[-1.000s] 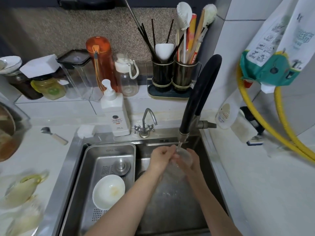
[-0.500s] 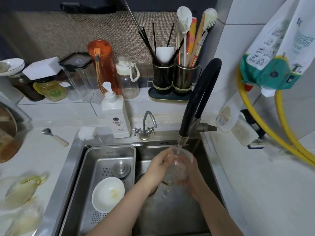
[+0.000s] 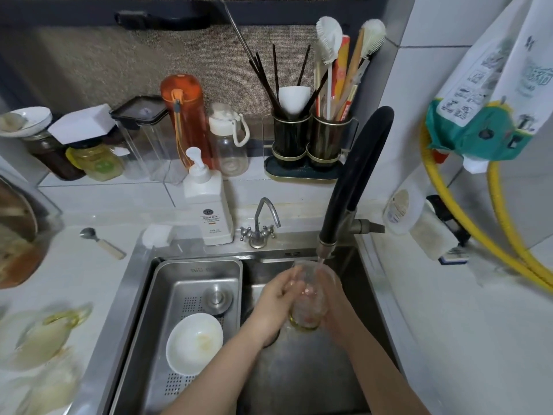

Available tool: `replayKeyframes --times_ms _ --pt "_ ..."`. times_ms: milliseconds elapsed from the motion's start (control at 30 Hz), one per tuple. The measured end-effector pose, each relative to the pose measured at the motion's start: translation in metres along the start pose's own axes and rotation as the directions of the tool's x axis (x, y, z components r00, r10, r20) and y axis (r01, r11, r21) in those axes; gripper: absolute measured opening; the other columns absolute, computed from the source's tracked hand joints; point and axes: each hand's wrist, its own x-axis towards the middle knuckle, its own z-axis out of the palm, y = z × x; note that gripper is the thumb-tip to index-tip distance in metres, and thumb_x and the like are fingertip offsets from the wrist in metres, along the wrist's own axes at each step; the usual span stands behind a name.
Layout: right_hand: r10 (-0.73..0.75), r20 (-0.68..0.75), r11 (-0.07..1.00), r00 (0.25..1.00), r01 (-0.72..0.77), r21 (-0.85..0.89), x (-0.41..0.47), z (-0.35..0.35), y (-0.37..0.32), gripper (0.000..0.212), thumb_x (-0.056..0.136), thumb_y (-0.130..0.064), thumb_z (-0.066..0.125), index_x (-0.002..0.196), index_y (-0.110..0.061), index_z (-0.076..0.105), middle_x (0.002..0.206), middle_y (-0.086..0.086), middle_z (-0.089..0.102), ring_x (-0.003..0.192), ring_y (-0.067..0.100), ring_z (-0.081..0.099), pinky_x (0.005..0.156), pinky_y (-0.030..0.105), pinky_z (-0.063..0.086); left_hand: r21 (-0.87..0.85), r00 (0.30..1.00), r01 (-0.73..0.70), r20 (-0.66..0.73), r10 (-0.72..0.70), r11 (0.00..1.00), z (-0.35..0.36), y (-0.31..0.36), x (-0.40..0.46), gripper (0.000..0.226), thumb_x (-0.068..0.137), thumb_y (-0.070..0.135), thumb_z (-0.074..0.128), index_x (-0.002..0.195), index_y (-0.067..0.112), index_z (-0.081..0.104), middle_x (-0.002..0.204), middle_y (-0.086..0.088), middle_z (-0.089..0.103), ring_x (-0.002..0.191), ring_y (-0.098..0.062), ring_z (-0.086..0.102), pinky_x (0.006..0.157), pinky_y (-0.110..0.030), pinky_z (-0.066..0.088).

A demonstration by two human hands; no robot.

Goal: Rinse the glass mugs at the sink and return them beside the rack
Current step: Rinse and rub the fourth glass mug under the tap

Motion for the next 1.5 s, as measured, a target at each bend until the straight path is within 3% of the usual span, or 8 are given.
replayKeyframes --times_ms 167,400,667,833,1000,1133,1300,1500 --pt "-0.136 0.07 0.982 0.988 0.144 -0.125 -0.011 -0.002 -0.005 0.066 0.083 -0.035 0.072 0.138 -0.042 0.037 0.135 -0.01 0.052 0.119 0.013 0.058 0.096 0.04 0.052 -0.23 0.984 0.102 -0.117 -0.131 0.968 -0.003 0.011 0.005 0.016 0.09 0.006 0.057 0.086 0.005 0.072 0.072 -0.01 0.073 0.059 -0.015 0.069 0.055 -0.022 0.054" --pt "-0.102 -0.052 0.98 0.993 0.092 -0.179 -0.013 0.008 -0.015 0.025 0.089 -0.057 0.049 0.114 -0.055 0.05 0.121 -0.006 0.062 0.103 0.018 0.065 0.078 0.047 0.059 -0.116 0.993 0.092 -0.068 -0.1 0.989 0.002 0.006 0.004 0.034 0.1 0.023 0.041 0.107 0.002 0.066 0.091 -0.013 0.074 0.077 -0.019 0.071 0.067 -0.024 0.055" --pt "-0.172 0.113 0.92 0.979 0.2 -0.336 -0.031 0.003 -0.001 0.07 0.085 -0.052 0.063 0.143 -0.05 0.026 0.152 -0.023 0.024 0.138 -0.005 0.026 0.115 0.035 0.029 -0.347 0.904 0.342 -0.134 -0.407 0.873 -0.01 0.009 0.018 0.035 0.101 0.013 0.036 0.083 0.004 0.065 0.054 -0.003 0.069 0.048 -0.009 0.067 0.045 -0.016 0.052" --pt "-0.102 -0.012 0.99 0.995 0.1 -0.101 -0.018 0.014 -0.018 0.025 0.086 -0.024 0.069 0.107 -0.011 0.064 0.089 0.002 0.071 0.078 0.007 0.068 0.059 0.011 0.052 -0.179 0.946 0.226 -0.192 -0.26 0.957 0.015 0.003 0.015 0.039 0.103 0.025 0.034 0.09 0.004 0.065 0.07 -0.009 0.073 0.064 -0.019 0.071 0.06 -0.03 0.059" --pt "-0.058 -0.097 0.998 0.994 0.057 -0.013 -0.01 0.007 -0.008 0.023 0.096 -0.034 0.051 0.111 -0.017 0.058 0.099 0.003 0.067 0.078 0.001 0.069 0.065 0.019 0.053 0.028 0.977 0.073 -0.204 -0.066 0.997 0.02 -0.009 0.002 0.019 0.098 0.016 0.048 0.095 0.02 0.067 0.09 -0.008 0.07 0.082 -0.016 0.066 0.09 -0.041 0.05" --pt "-0.143 -0.003 0.96 0.99 0.137 -0.243 -0.019 0.0 -0.012 0.067 0.075 -0.043 0.077 0.133 -0.026 0.047 0.123 0.0 0.061 0.111 0.009 0.062 0.093 0.03 0.051 -0.318 0.914 0.228 -0.256 -0.315 0.92 0.008 0.002 0.013 0.025 0.095 0.02 0.053 0.087 0.0 0.065 0.06 -0.009 0.068 0.05 -0.017 0.065 0.052 -0.025 0.056" --pt "-0.214 0.059 0.841 0.975 0.214 -0.497 -0.023 0.009 -0.026 0.034 0.083 -0.012 0.072 0.11 -0.029 0.06 0.104 -0.01 0.069 0.101 0.002 0.064 0.085 0.01 0.046 -0.474 0.839 0.3 -0.282 -0.466 0.828 0.0 -0.002 0.021 0.024 0.092 0.021 0.059 0.075 0.004 0.057 0.042 0.0 0.054 0.031 -0.008 0.048 0.04 -0.019 0.046" --pt "-0.213 -0.106 0.87 0.971 0.139 -0.474 -0.023 0.015 -0.02 0.042 0.095 -0.027 0.055 0.136 -0.024 0.046 0.123 -0.013 0.054 0.115 0.003 0.052 0.087 0.005 0.035 -0.037 0.943 0.224 -0.245 -0.226 0.974 0.003 -0.016 0.012 0.029 0.095 0.022 0.054 0.125 0.021 0.055 0.117 -0.002 0.063 0.096 -0.015 0.063 0.089 -0.032 0.053"
